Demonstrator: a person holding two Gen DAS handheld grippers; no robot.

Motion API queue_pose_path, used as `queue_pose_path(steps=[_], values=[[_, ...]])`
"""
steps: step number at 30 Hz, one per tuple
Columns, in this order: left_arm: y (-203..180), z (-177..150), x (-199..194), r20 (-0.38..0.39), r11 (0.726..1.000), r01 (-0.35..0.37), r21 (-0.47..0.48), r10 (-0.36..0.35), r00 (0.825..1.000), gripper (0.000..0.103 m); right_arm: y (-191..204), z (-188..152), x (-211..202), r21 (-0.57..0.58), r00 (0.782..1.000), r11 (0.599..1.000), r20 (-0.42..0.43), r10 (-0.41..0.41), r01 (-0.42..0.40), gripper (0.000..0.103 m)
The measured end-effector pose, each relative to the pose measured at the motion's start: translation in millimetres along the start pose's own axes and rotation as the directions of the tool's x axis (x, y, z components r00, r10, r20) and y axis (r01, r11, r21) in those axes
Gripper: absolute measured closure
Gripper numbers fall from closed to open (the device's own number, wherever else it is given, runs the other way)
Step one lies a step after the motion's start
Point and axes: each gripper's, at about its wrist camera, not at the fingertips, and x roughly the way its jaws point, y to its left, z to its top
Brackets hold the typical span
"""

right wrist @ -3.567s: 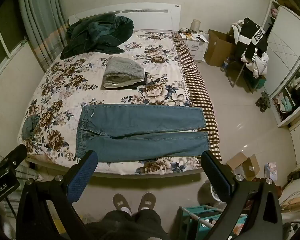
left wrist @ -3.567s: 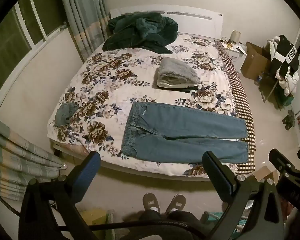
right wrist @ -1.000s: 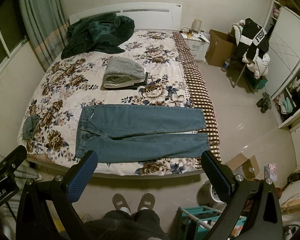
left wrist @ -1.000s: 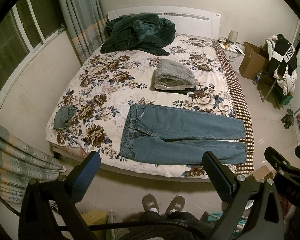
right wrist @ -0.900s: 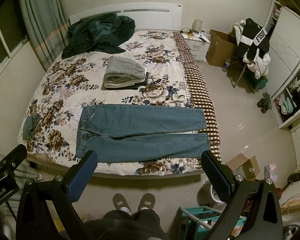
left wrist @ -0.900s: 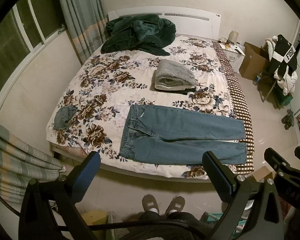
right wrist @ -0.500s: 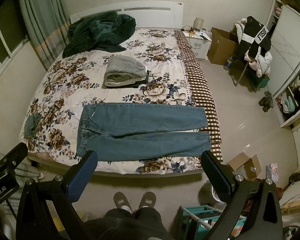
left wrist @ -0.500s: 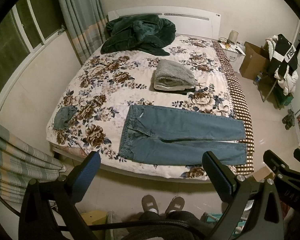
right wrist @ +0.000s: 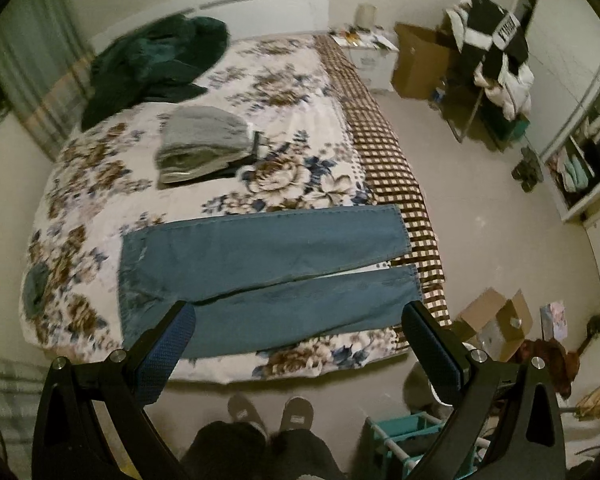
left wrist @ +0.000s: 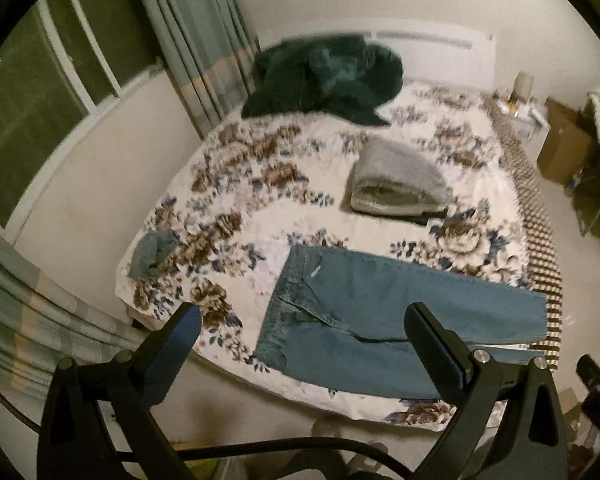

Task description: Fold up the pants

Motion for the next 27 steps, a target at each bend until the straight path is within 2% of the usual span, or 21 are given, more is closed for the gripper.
queue_pose_path(steps=[3,6,10,14,16,17,20,21,27], values=[[-17.5,19.5,52.6,-0.069,1.0,-0.014,0.011,0.015,0.997,0.0,-3.3,37.4,59.8,0.057,0.999,0.998,-0.047,0.002,0.001,0.0],[-34.9,41.6,118.7,-0.154,1.0,-0.012,0.011,0.013,0.988,0.0,-1.3,76.9,126.4,0.112,0.995,0.994,-0.096,-0.007,0.018,0.0],[-54.3,60.9,210.2,-0.291,1.0,0.003,-0.01,-0.006,0.957,0.0,5.0,119.5,227.4,0.187,0.979,0.978,-0.197,-0.054,0.092,0.0],[-69.2,74.2,312.1,-0.427,0.994,0.013,-0.104,-0.056,0.903,0.0,0.2,146.3,336.5,0.291,0.944,0.944,-0.326,-0.052,0.153,0.0],[-74.9,76.7,362.7,-0.485,0.987,0.004,-0.162,-0.083,0.87,0.0,-7.1,148.4,380.3,0.327,0.928,0.927,-0.37,-0.051,0.181,0.0],[-79.0,77.0,382.8,-0.502,0.983,-0.003,-0.183,-0.091,0.86,0.001,-10.6,152.8,409.8,0.345,0.917,0.918,-0.396,-0.049,0.198,0.0],[-86.5,73.4,452.2,-0.574,0.966,-0.04,-0.254,-0.117,0.811,0.008,-26.1,155.0,474.2,0.391,0.892,0.889,-0.451,-0.042,0.239,0.0],[-88.4,73.4,469.4,-0.588,0.962,-0.05,-0.268,-0.122,0.799,0.008,-31.2,154.9,492.8,0.399,0.882,0.88,-0.468,-0.047,0.259,0.0],[-97.5,51.5,578.8,-0.699,0.919,-0.152,-0.363,-0.161,0.697,0.008,-60.2,152.9,587.6,0.456,0.833,0.821,-0.551,-0.043,0.344,0.0]])
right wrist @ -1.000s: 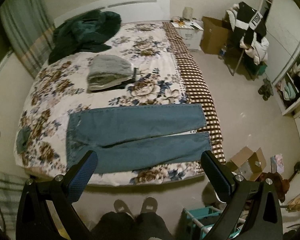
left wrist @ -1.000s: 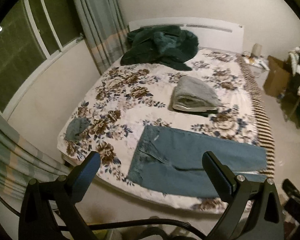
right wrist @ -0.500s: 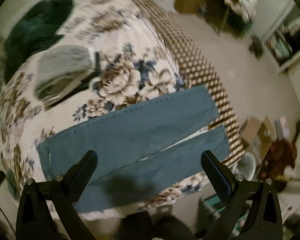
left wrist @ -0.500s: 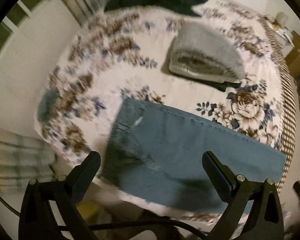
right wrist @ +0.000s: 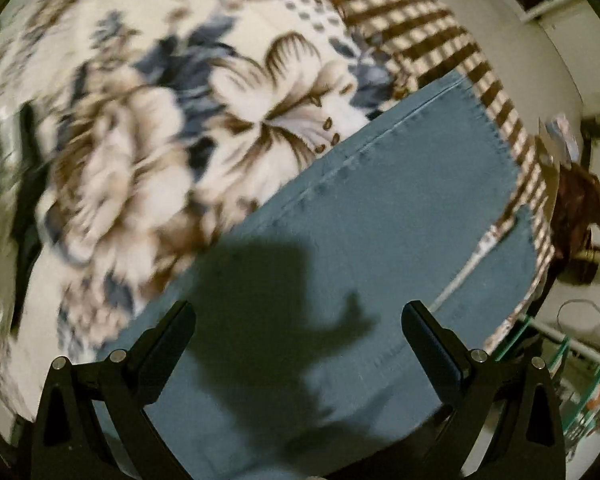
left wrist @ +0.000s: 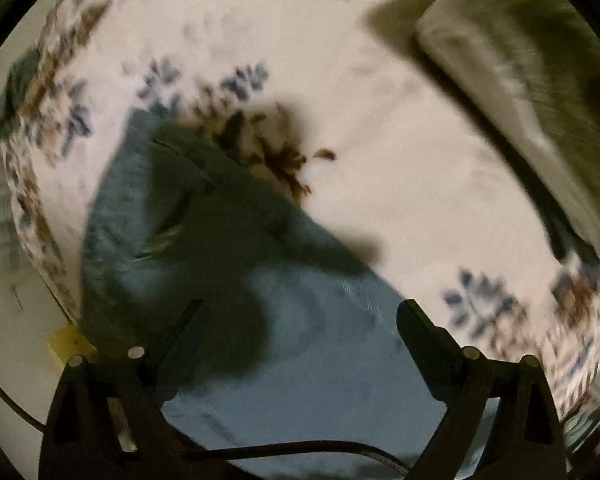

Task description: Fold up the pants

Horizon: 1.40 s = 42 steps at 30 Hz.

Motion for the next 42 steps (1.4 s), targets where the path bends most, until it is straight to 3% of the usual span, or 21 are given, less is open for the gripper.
queue_pose_path(steps=[4,6,8,11,12,13,15,17,19,22,28,29,35,37,40,42], values=[[-0.2,22.0,31.0,-0.058,0.996,0.016,-0.092,-0.021,0.998,0.016,-1.4,28.7,33.9,0.073,0.999,0.997,-0.041,-0.01,0.013,0.0],[-1.0,28.7,39.4,-0.054,0.993,0.022,-0.115,-0.028,0.998,0.028,-6.0,40.7,44.7,0.118,0.999,0.993,-0.05,-0.01,0.016,0.0],[-2.1,28.8,45.1,-0.046,0.993,0.023,-0.119,-0.029,0.999,0.031,-10.3,50.1,59.5,0.159,0.996,0.987,-0.081,-0.026,0.038,0.0],[0.0,19.5,38.1,0.005,0.993,0.027,-0.111,-0.027,1.0,0.057,-13.8,54.6,78.5,0.186,0.991,0.981,-0.132,-0.026,0.051,0.0],[4.1,15.3,34.4,0.02,0.992,0.039,-0.12,-0.037,0.999,0.077,-15.8,53.8,83.5,0.197,0.989,0.979,-0.144,-0.018,0.047,0.0],[10.6,11.2,29.6,0.031,0.989,0.057,-0.135,-0.053,0.998,0.085,-17.3,52.0,86.6,0.206,0.989,0.978,-0.149,-0.009,0.04,0.0],[22.5,5.3,25.0,0.044,0.981,0.117,-0.157,-0.112,0.993,0.09,-18.1,48.8,89.0,0.202,0.99,0.979,-0.14,0.007,0.022,0.006],[31.7,-1.6,19.4,0.064,0.973,0.182,-0.144,-0.174,0.983,0.092,-19.2,42.1,89.1,0.2,0.989,0.98,-0.136,0.049,-0.021,0.025],[42.2,-11.2,12.0,0.091,0.956,0.264,-0.127,-0.253,0.963,0.099,-21.8,34.5,82.1,0.178,0.989,0.982,-0.127,0.082,-0.059,0.057],[53.7,-28.6,-5.7,0.145,0.938,0.342,-0.061,-0.331,0.932,0.099,-22.7,17.5,70.7,0.147,0.984,0.982,-0.113,0.136,-0.119,0.087],[82.4,-63.6,-39.3,0.227,0.88,0.475,-0.016,-0.459,0.859,0.1,-61.8,-30.3,42.3,0.135,0.973,0.965,-0.025,0.23,-0.225,0.092],[97.1,-61.6,-30.9,0.241,0.871,0.492,-0.01,-0.476,0.846,0.1,-66.2,-37.1,32.7,0.129,0.97,0.962,-0.011,0.245,-0.241,0.092],[143.5,-108.5,-65.1,0.32,0.832,0.551,0.059,-0.539,0.779,0.1,-106.7,-99.0,-17.1,0.026,0.948,0.951,0.089,0.305,-0.309,0.094],[171.6,-132.9,-70.0,0.336,0.82,0.569,0.052,-0.551,0.764,0.1,-114.6,-79.4,-25.5,-0.001,0.937,0.942,0.103,0.335,-0.337,0.094],[208.9,-178.2,-78.1,0.356,0.81,0.585,0.044,-0.56,0.748,0.1,-151.5,-106.4,-37.0,-0.04,0.924,0.932,0.117,0.363,-0.361,0.094],[231.6,-209.1,-74.6,0.362,0.815,0.578,0.037,-0.55,0.752,0.1,-180.7,-127.5,-41.7,-0.056,0.92,0.927,0.114,0.376,-0.372,0.094]])
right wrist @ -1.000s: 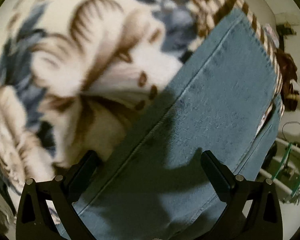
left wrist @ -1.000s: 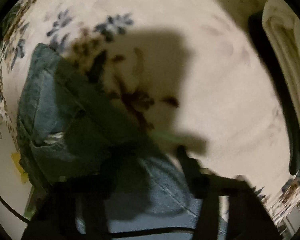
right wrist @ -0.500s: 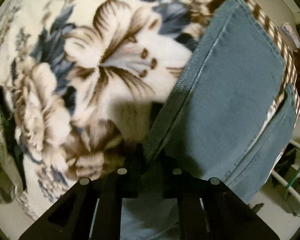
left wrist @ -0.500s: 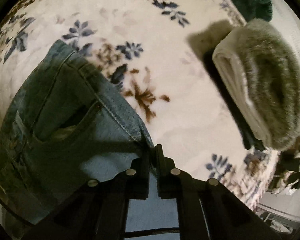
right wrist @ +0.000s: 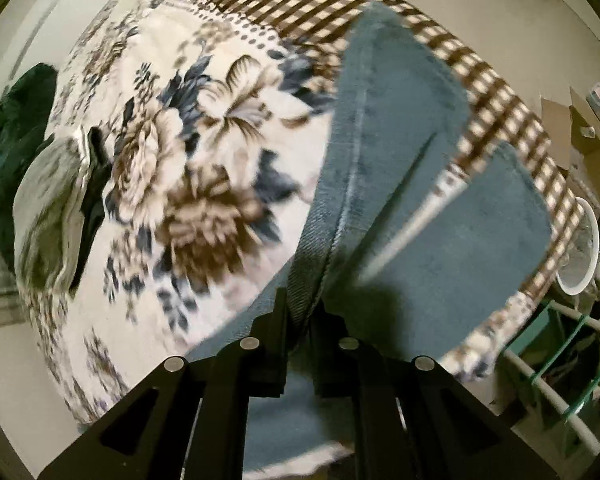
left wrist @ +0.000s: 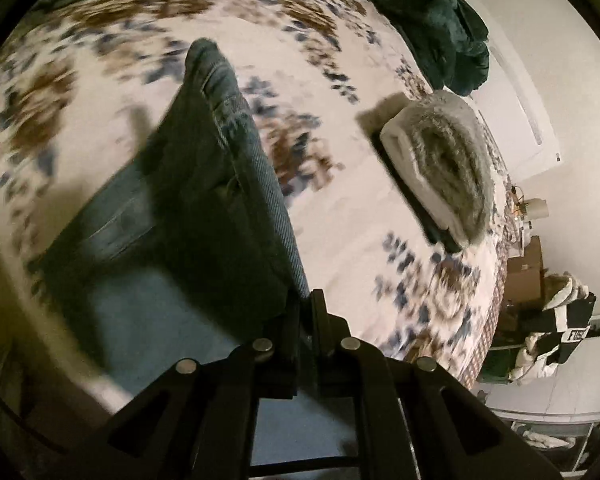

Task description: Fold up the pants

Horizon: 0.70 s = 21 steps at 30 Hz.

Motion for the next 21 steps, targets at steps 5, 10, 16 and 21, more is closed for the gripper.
queue_pose_path(steps=[5,10,16,21], values=[[53.0,-48.9,1.7,-0.03,0.997,-0.079,-0.025,0.078,0.997,0.1,-55.8,-50.8,16.4,-0.036,0.997,0.998,-0.05,-0.06,0.058,0.094],[104.0,-78.8,54.5,-0.09,0.983,-0.174,-0.05,0.169,0.981,0.1,-105.2,-76.7,56.7,-0.01,0.987,0.99,-0.069,-0.142,0.141,0.094],[131.6,-93.7,83.7,-0.114,0.977,-0.187,-0.098,0.176,0.978,0.098,-138.9,-77.3,82.8,0.01,0.983,0.989,-0.111,-0.147,0.149,0.082],[127.5,-99.0,68.3,-0.066,0.973,-0.177,-0.15,0.168,0.983,0.09,-161.7,-63.0,43.5,0.023,0.999,0.999,-0.036,-0.021,0.022,0.028]])
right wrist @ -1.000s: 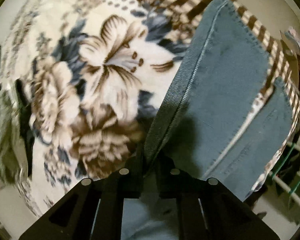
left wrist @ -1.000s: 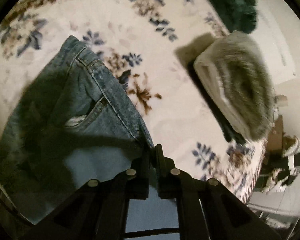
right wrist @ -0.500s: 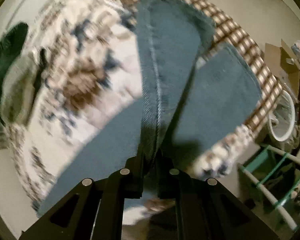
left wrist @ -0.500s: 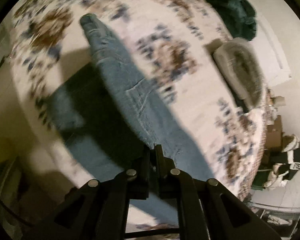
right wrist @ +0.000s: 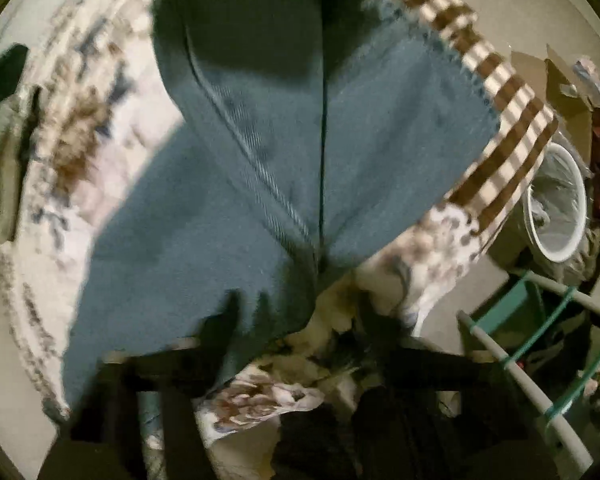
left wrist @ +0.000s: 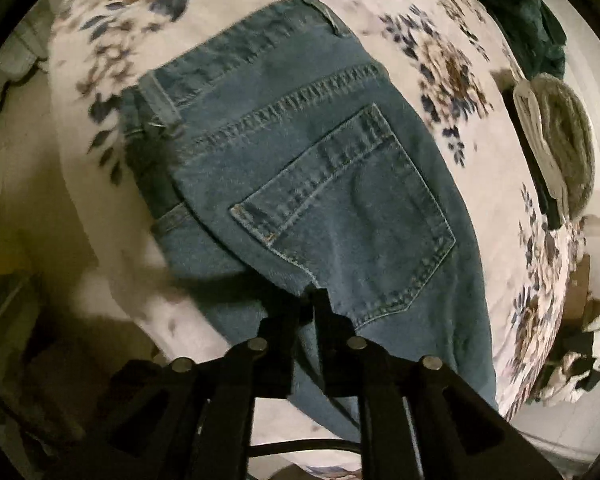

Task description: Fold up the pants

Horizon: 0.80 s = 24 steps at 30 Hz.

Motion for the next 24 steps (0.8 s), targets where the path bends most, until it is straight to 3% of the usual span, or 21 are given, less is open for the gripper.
queue_pose_path(steps=[2,4,9,12,14,15,17,20,21,22,24], values=[[-1.6,-2.4,-8.6,0.035,1.0,-0.004,0.001,0.004,0.999,0.075,-9.5,6.7,-15.1,0.005,0.999,1.0,0.039,0.027,-0.027,0.026],[-4.6,-4.0,-15.4,0.074,1.0,-0.016,0.027,0.014,0.997,0.043,-16.1,18.1,-29.0,0.004,0.994,0.999,0.093,0.052,-0.053,0.02],[-32.2,-14.4,-16.0,0.113,0.984,-0.088,0.153,0.071,0.991,0.023,18.1,50.2,-37.1,-0.044,0.981,0.992,0.154,0.121,-0.115,0.017],[-53.6,-26.2,-10.8,0.126,0.965,-0.123,0.233,0.096,0.987,0.019,46.3,71.3,-18.3,-0.108,0.987,0.994,0.159,0.036,-0.019,0.017],[-68.1,-37.2,-7.5,0.131,0.949,-0.131,0.286,0.096,0.987,0.019,42.6,83.1,-12.0,-0.1,0.985,0.994,0.172,-0.032,0.05,0.048],[-76.6,-42.9,-5.1,0.133,0.94,-0.139,0.313,0.101,0.986,0.019,35.7,84.4,-12.9,-0.076,0.983,0.995,0.178,-0.048,0.062,0.072],[-91.0,-54.4,0.1,0.13,0.925,-0.142,0.353,0.102,0.986,0.019,2.0,83.6,-23.2,0.006,0.972,0.998,0.225,-0.066,0.067,0.078],[-109.7,-72.5,11.9,0.104,0.909,-0.125,0.397,0.091,0.99,0.019,-54.2,88.9,-11.5,0.055,0.979,0.996,0.184,-0.083,0.074,0.074],[-114.9,-78.5,16.5,0.095,0.903,-0.124,0.411,0.092,0.991,0.019,-66.3,88.9,-5.0,0.054,0.985,0.996,0.152,-0.082,0.074,0.048],[-120.8,-85.8,21.8,0.086,0.894,-0.124,0.431,0.096,0.992,0.019,-80.4,87.9,1.3,0.069,0.989,0.995,0.125,-0.083,0.074,0.03],[-131.0,-97.8,30.5,0.071,0.871,-0.132,0.474,0.112,0.991,0.019,-105.9,78.1,-1.0,0.124,0.989,0.992,0.14,-0.047,0.03,0.03]])
